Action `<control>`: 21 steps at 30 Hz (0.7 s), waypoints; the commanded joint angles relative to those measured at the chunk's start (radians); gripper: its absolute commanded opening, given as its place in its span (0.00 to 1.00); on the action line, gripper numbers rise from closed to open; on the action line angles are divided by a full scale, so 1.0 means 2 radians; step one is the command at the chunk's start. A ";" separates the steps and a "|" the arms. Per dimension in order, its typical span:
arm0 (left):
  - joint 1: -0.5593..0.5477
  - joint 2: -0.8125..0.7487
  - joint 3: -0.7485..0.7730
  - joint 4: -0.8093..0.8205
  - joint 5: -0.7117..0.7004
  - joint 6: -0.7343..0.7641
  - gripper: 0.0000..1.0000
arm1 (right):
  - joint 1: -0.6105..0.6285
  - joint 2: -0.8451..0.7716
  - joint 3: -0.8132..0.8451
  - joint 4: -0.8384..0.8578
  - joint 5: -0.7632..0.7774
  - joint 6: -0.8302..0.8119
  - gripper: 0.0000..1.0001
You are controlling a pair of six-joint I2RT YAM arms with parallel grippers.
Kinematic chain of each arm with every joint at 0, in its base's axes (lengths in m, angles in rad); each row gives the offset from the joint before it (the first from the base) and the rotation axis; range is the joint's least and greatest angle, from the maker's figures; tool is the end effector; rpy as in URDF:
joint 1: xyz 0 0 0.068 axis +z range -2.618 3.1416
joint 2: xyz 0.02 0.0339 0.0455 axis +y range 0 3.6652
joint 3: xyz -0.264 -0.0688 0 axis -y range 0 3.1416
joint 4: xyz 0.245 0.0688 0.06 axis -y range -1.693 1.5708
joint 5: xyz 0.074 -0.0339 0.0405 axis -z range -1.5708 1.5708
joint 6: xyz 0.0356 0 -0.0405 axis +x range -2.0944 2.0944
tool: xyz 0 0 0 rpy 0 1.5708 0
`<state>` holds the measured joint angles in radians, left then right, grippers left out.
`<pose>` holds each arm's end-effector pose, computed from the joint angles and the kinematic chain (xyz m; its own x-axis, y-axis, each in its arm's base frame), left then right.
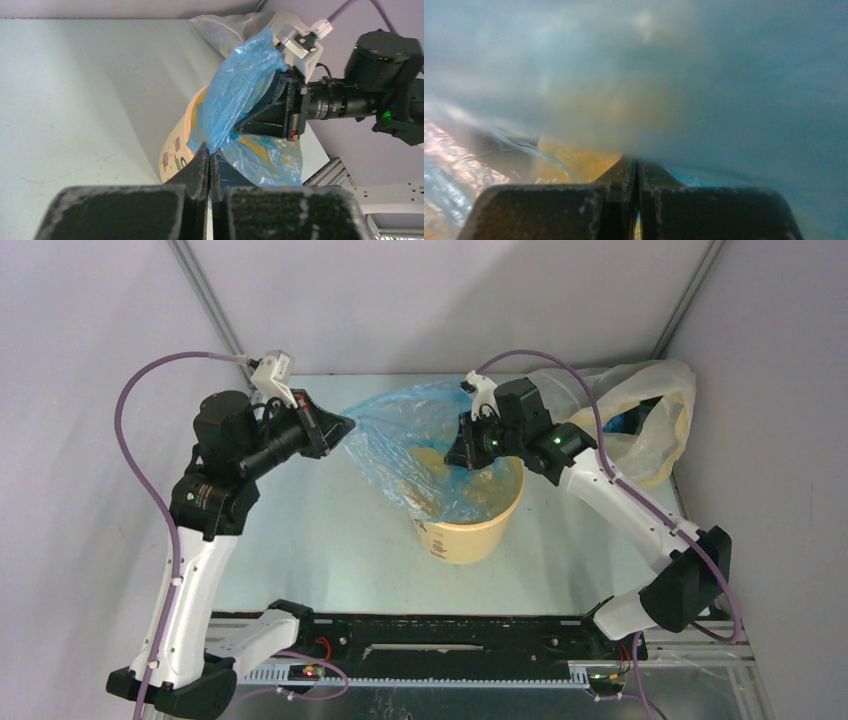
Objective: Put the trash bags into the trash bin
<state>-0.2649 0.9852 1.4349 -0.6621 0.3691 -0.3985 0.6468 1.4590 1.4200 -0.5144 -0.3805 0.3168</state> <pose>0.1640 -0.0578 0.4714 -0.4143 -0.2626 -0.8714 0.4598 0.7659 -0.4494 0.2544 0.2087 0.3700 -0.6514 -0.1295 -0.7476 -0.6406 0.6218 0.4505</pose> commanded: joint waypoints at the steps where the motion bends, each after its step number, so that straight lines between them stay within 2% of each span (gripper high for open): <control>1: 0.004 0.006 0.003 0.000 0.011 0.012 0.00 | -0.006 0.004 -0.008 0.017 -0.010 0.001 0.00; 10: 0.001 0.026 -0.057 0.039 0.049 -0.004 0.00 | -0.007 -0.070 -0.041 -0.021 0.031 -0.016 0.00; 21: -0.033 0.052 -0.080 0.051 0.034 -0.004 0.00 | -0.007 -0.180 -0.063 -0.124 0.079 -0.019 0.00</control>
<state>-0.3218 1.0981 1.2743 -0.6071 0.4290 -0.4019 0.6327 1.1656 1.3197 -0.6876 -0.2874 0.2951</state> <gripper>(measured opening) 0.003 0.007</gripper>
